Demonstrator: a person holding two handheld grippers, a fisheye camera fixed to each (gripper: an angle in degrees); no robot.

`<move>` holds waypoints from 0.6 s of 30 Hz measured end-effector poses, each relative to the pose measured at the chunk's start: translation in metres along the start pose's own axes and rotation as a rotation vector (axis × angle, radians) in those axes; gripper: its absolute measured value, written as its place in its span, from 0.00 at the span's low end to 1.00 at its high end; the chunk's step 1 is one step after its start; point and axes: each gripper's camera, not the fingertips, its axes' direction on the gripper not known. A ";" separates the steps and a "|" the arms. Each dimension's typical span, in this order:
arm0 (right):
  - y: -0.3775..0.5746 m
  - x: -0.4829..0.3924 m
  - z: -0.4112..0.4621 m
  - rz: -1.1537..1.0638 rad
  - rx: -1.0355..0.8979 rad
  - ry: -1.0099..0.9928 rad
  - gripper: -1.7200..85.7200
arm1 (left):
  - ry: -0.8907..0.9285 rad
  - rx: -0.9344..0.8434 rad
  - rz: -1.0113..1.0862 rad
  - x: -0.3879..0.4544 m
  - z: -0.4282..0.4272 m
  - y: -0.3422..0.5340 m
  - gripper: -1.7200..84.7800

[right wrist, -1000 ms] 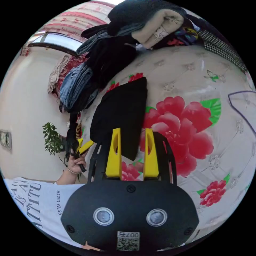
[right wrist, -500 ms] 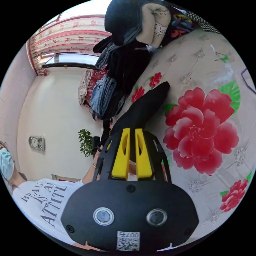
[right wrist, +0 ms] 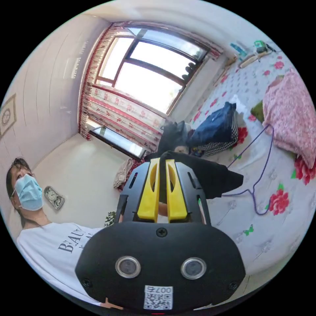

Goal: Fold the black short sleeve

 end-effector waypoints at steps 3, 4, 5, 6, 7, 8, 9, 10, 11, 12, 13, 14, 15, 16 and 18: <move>-0.049 -0.033 -0.080 -0.159 0.187 0.103 0.03 | 0.087 -0.084 0.160 0.047 0.107 -0.094 0.07; -0.065 -0.039 -0.102 -0.201 0.246 0.153 0.04 | 0.101 -0.098 0.177 0.052 0.126 -0.110 0.07; -0.080 -0.036 -0.117 -0.214 0.288 0.215 0.04 | 0.105 -0.112 0.192 0.056 0.159 -0.136 0.08; -0.087 -0.031 -0.122 -0.202 0.308 0.252 0.04 | 0.070 -0.112 0.191 0.051 0.184 -0.154 0.08; -0.098 -0.011 -0.131 -0.148 0.355 0.332 0.05 | 0.044 -0.110 0.187 0.046 0.193 -0.159 0.08; -0.104 0.017 -0.135 -0.087 0.386 0.443 0.06 | -0.020 -0.112 0.160 0.030 0.206 -0.162 0.09; -0.105 0.034 -0.136 -0.048 0.385 0.500 0.06 | -0.094 -0.128 0.128 0.010 0.210 -0.155 0.09; -0.103 0.073 -0.135 0.069 0.345 0.575 0.07 | -0.129 -0.139 0.117 0.000 0.210 -0.147 0.10; -0.091 0.106 -0.131 0.148 0.295 0.603 0.08 | -0.196 -0.159 0.105 -0.021 0.202 -0.125 0.10; -0.081 0.120 -0.126 0.168 0.273 0.608 0.08 | -0.283 -0.182 0.087 -0.043 0.187 -0.096 0.10; -0.059 0.141 -0.111 0.191 0.214 0.621 0.09 | -0.331 -0.190 0.073 -0.054 0.176 -0.080 0.10; -0.034 0.156 -0.088 0.197 0.127 0.656 0.09 | -0.418 -0.197 0.037 -0.074 0.150 -0.045 0.10; -0.021 0.161 -0.074 0.196 0.079 0.673 0.09 | -0.502 -0.188 -0.017 -0.091 0.117 -0.006 0.10; 0.007 0.167 -0.043 0.183 -0.018 0.694 0.10 | -0.545 -0.178 -0.051 -0.098 0.098 0.015 0.10; 0.050 0.166 0.012 0.136 -0.171 0.695 0.10 | -0.713 -0.090 -0.214 -0.114 0.013 0.099 0.10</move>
